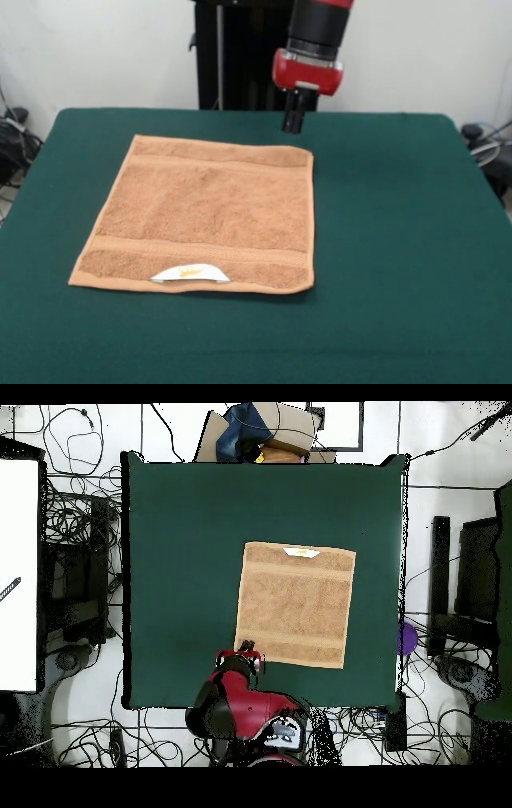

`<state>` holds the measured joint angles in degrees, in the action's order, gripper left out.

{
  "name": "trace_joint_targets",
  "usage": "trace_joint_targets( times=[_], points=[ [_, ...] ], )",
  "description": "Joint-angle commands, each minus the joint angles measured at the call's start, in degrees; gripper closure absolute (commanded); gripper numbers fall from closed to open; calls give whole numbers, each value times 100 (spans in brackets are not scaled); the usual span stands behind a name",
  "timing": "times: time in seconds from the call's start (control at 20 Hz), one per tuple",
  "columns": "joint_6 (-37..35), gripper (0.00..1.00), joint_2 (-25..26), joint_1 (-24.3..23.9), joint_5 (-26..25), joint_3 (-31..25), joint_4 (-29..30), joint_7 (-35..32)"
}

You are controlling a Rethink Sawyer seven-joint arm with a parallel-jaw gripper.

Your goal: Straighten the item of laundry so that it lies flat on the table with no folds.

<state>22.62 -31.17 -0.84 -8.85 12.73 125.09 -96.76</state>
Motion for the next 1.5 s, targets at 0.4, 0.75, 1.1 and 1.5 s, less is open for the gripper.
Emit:
trace_joint_targets(
  times=[0.4, 0.75, 1.1, 1.5],
  points=[
    [-22, 100, 1073, 509, 611, -345, -1045, -992],
    [-22, 100, 1141, 573, 662, -321, -1133, -985],
    [48, 100, 1130, 476, 470, -369, -1084, -996],
    [-308, 100, 1346, 233, 374, -535, -1092, -923]
  ],
)
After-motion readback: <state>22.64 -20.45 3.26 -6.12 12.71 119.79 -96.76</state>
